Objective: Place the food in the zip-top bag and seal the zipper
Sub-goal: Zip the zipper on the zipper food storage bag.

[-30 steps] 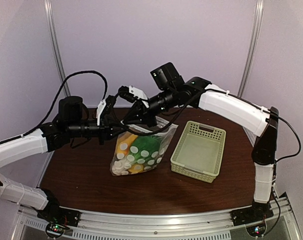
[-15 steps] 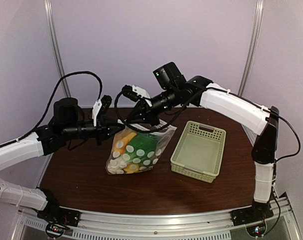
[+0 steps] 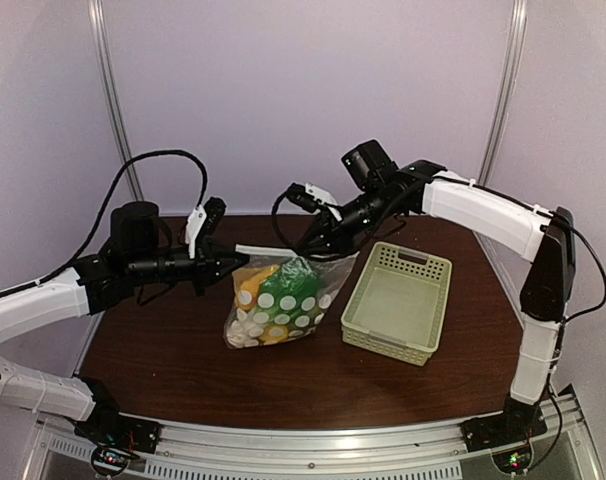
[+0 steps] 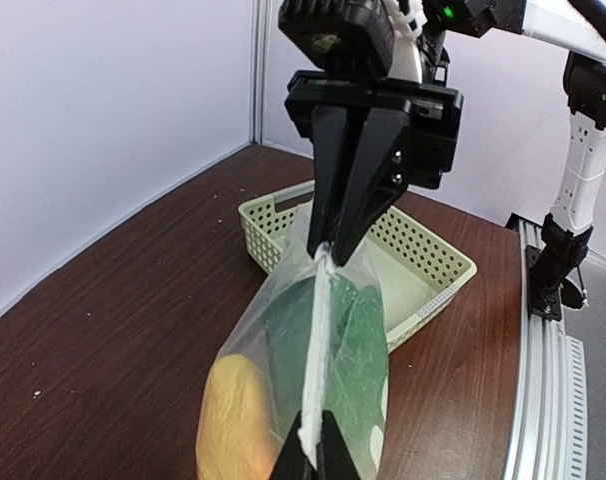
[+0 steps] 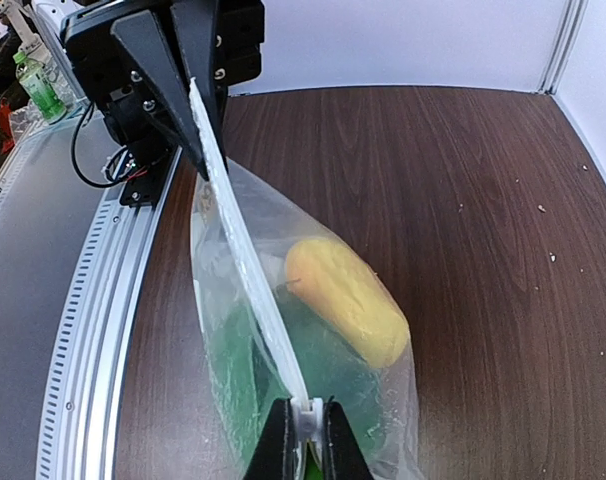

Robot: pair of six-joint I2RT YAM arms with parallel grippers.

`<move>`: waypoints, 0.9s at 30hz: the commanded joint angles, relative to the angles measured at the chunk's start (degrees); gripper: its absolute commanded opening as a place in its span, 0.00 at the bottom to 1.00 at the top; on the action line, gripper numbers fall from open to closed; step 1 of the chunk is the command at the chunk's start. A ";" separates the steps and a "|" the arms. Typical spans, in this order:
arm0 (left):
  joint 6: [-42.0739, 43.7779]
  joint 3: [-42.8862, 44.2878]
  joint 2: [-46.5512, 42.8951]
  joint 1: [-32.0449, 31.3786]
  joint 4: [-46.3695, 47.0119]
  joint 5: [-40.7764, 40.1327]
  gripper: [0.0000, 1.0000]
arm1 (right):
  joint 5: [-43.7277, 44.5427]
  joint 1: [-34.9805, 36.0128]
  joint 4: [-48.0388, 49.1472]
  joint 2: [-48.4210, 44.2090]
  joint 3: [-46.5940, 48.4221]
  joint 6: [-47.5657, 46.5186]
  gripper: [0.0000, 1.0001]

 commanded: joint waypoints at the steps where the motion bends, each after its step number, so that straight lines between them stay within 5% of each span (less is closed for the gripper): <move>1: 0.74 -0.32 -1.69 0.55 2.95 -0.31 0.00 | 4.75 -5.58 -4.66 -4.94 -4.76 -1.91 0.00; 27: 0.11 -1.89 0.00 1.47 4.96 -0.04 0.00 | 6.27 -14.62 -11.47 -9.18 -10.62 -7.62 0.00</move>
